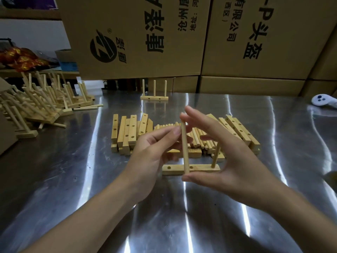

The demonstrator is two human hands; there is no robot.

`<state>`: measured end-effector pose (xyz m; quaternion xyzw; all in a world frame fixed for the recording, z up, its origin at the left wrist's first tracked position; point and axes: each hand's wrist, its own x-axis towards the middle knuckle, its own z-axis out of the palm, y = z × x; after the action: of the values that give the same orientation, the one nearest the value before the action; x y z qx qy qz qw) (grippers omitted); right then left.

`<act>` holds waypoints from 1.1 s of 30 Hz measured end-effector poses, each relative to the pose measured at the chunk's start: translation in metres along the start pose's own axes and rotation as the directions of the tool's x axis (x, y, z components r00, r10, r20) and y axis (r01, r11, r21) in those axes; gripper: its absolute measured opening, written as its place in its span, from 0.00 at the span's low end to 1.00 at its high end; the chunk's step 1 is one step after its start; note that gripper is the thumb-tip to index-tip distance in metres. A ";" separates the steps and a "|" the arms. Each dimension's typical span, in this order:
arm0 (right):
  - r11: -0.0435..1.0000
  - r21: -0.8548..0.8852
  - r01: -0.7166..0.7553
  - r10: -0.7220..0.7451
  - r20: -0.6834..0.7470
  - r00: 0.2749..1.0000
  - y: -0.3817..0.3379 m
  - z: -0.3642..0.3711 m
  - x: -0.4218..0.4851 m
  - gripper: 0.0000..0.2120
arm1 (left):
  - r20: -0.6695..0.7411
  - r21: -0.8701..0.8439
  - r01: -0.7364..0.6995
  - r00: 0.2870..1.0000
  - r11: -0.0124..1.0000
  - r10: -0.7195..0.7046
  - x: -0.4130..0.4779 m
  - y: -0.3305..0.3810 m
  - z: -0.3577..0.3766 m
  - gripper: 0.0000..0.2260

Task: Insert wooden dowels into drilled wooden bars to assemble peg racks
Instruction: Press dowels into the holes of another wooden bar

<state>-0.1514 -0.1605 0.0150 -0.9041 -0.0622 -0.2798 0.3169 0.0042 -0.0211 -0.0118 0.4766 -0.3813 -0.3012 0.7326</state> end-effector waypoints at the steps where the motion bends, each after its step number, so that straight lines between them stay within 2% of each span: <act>1: 1.000 0.017 0.001 -0.001 -0.016 1.000 0.002 0.004 -0.002 0.53 | -0.002 -0.009 -0.011 1.000 1.000 0.011 0.000 0.001 -0.001 0.15; 5: 0.992 0.127 -0.017 0.038 -0.169 0.985 0.008 0.022 -0.011 0.50 | 0.005 -0.008 -0.051 0.999 0.999 0.051 0.001 0.004 -0.004 0.11; 8: 0.984 0.172 -0.045 0.089 -0.260 0.962 0.011 0.035 -0.018 0.45 | -0.030 0.010 -0.039 0.999 0.999 0.039 0.003 0.001 -0.005 0.12; 12: 0.926 0.353 -0.136 0.230 -0.242 0.942 0.009 0.044 -0.021 0.29 | -0.036 0.028 -0.036 0.999 0.999 0.037 0.004 -0.005 -0.005 0.13; 15: 0.922 0.362 -0.134 0.252 -0.303 0.919 0.009 0.042 -0.017 0.14 | -0.052 0.036 -0.026 0.998 0.999 0.028 0.004 -0.010 -0.007 0.12; 17: 0.927 0.363 -0.092 0.251 -0.420 0.872 0.009 0.034 -0.015 0.08 | -0.053 0.156 -0.039 0.997 0.987 0.047 0.006 -0.015 -0.009 0.11; 18: 0.923 0.379 -0.066 0.259 -0.485 0.835 0.010 0.028 -0.014 0.06 | -0.027 0.304 -0.072 0.996 0.950 0.084 0.006 -0.019 -0.010 0.11; 19: 0.916 0.400 -0.045 0.278 -0.548 0.789 0.012 0.022 -0.013 0.06 | 0.028 0.462 -0.108 0.994 0.880 0.107 0.007 -0.024 -0.010 0.12; 21: 0.900 0.434 -0.033 0.335 -0.642 0.690 0.016 0.013 -0.013 0.06 | 0.148 0.662 -0.131 0.988 0.738 0.043 0.007 -0.034 -0.005 0.16; 24: 0.875 0.481 -0.059 0.420 -0.692 0.587 0.022 0.005 -0.012 0.08 | 0.205 0.762 -0.087 0.972 0.642 -0.112 0.009 -0.041 0.009 0.26; 26: 0.862 0.502 -0.074 0.454 -0.699 0.553 0.025 0.002 -0.011 0.08 | 0.220 0.833 -0.127 0.969 0.539 -0.111 0.010 -0.044 0.018 0.31; 28: 0.864 0.496 -0.083 0.454 -0.699 0.552 0.026 0.000 -0.010 0.08 | 0.241 0.866 -0.180 0.968 0.467 -0.075 0.009 -0.045 0.026 0.34; 31: 0.876 0.475 -0.083 0.435 -0.704 0.562 0.026 0.002 -0.009 0.08 | 0.237 0.847 -0.189 0.971 0.496 -0.034 0.009 -0.050 0.033 0.33; 33: 0.878 0.470 -0.088 0.432 -0.702 0.565 0.027 0.003 -0.008 0.08 | 0.222 0.818 -0.185 0.975 0.545 -0.001 0.009 -0.051 0.034 0.26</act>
<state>-0.1487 -0.1797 -0.0062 -0.6040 0.1676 -0.5804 0.5198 -0.0236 -0.0627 -0.0477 0.7139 -0.5731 -0.0906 0.3921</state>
